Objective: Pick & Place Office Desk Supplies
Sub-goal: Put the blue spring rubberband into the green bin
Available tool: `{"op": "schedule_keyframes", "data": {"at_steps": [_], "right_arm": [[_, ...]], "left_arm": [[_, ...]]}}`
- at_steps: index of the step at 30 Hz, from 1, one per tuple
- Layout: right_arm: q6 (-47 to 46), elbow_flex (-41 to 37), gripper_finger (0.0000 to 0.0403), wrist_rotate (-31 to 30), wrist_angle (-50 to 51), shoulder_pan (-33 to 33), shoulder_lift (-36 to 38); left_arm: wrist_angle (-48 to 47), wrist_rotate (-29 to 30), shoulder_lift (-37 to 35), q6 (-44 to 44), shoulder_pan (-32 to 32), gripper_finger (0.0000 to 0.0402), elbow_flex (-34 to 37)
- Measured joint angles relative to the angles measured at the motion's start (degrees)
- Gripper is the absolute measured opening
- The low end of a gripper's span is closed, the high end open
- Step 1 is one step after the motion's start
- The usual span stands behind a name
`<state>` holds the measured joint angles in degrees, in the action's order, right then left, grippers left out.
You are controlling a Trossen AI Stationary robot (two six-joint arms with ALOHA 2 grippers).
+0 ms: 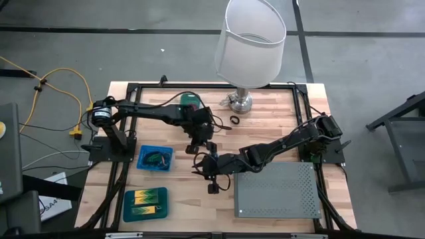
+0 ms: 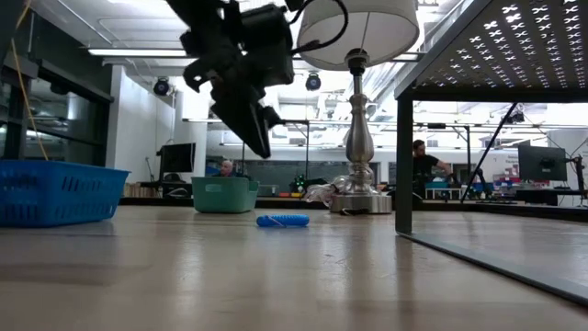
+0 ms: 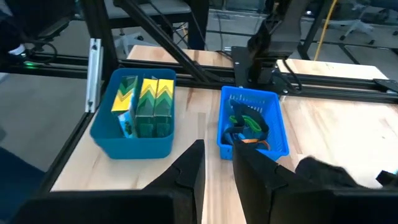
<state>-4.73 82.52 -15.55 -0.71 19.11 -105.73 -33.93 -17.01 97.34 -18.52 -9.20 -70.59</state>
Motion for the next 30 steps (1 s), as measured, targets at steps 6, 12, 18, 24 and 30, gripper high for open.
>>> {"op": "schedule_keyframes", "data": {"at_steps": [6,12,18,24,30], "right_arm": [[-0.02,0.00,0.0069,2.49,0.04,0.02,0.00],[0.00,0.00,0.0069,2.49,0.02,0.00,0.00],[-0.02,0.00,0.0069,2.49,0.02,0.02,0.00],[0.00,0.00,0.0069,2.48,0.02,0.02,0.00],[0.00,0.00,0.0069,2.47,0.02,0.00,0.00]], "left_arm": [[8.27,-6.61,0.00,-1.41,-1.92,0.0084,6.11],[17.00,-13.88,0.00,-6.60,-2.40,0.0084,11.10],[24.77,-16.11,0.00,-7.24,-2.30,0.0084,14.65],[30.45,-11.91,0.02,-7.72,-0.30,0.0084,18.06],[31.65,-7.74,0.04,-7.77,2.14,0.0084,19.44]]}}
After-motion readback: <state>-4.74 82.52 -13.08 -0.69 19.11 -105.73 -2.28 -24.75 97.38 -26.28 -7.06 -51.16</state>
